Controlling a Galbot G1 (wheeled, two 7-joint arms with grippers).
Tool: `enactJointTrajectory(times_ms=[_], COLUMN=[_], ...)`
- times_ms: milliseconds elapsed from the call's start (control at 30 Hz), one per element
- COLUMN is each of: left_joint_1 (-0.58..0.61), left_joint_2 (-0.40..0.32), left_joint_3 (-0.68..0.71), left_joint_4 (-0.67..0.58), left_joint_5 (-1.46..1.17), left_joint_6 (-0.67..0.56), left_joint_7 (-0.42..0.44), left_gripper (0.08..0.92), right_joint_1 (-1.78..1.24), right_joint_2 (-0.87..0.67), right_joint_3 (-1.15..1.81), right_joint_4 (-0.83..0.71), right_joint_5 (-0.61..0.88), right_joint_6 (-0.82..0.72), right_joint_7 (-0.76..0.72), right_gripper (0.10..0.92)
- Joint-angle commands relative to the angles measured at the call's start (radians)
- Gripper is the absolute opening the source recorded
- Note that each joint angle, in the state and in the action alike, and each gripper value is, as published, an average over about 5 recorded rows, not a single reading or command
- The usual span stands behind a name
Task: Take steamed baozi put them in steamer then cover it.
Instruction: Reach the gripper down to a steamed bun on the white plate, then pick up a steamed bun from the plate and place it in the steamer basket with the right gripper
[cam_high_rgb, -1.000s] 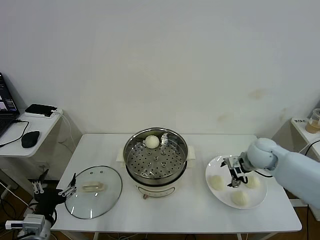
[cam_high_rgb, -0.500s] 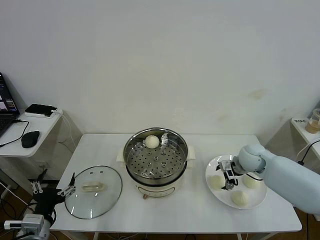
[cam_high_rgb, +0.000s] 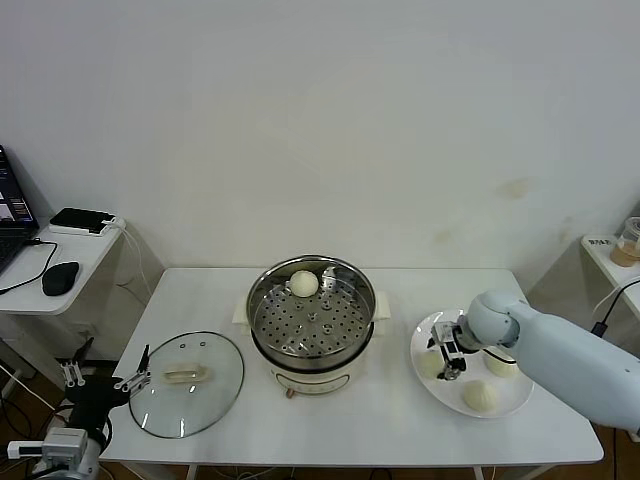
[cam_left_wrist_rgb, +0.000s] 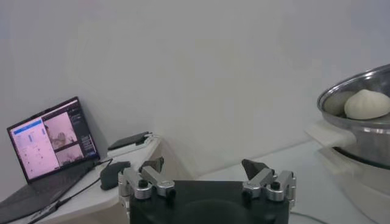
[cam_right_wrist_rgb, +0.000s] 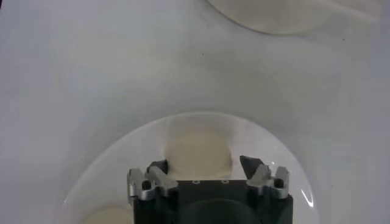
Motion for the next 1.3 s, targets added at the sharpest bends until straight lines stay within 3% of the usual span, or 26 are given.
enactJointTrajectory(times_ms=[33, 433, 733, 1000, 1300], left_joint_1=[0.001, 0.0, -0.003, -0.01, -0.028], left_joint_2=[0.001, 0.006, 0.021, 0.024, 0.027], left_joint_3=[0.001, 0.0, 0.0, -0.001, -0.001], left_joint_4=[-0.003, -0.011, -0.018, -0.028, -0.01], left_joint_5=[0.0, -0.002, -0.012, -0.022, -0.025], left_joint_6=[0.001, 0.003, 0.004, 0.004, 0.005], left_joint_7=[0.0, 0.0, 0.0, 0.0, -0.001], left_gripper=[0.823, 0.823, 0.823, 0.823, 0.823], right_joint_1=[0.001, 0.135, 0.527, 0.868, 0.846], right_joint_2=[0.009, -0.071, -0.107, 0.054, 0.35], right_joint_3=[0.002, -0.008, -0.195, -0.362, -0.378], right_joint_4=[-0.01, 0.05, 0.119, 0.108, 0.055], right_joint_5=[-0.001, 0.076, 0.248, 0.455, 0.632], right_joint_6=[0.0, 0.0, -0.029, -0.086, -0.207], right_joint_7=[-0.011, -0.109, -0.112, -0.079, 0.03], right_gripper=[0.646, 0.636, 0.637, 0.644, 0.652])
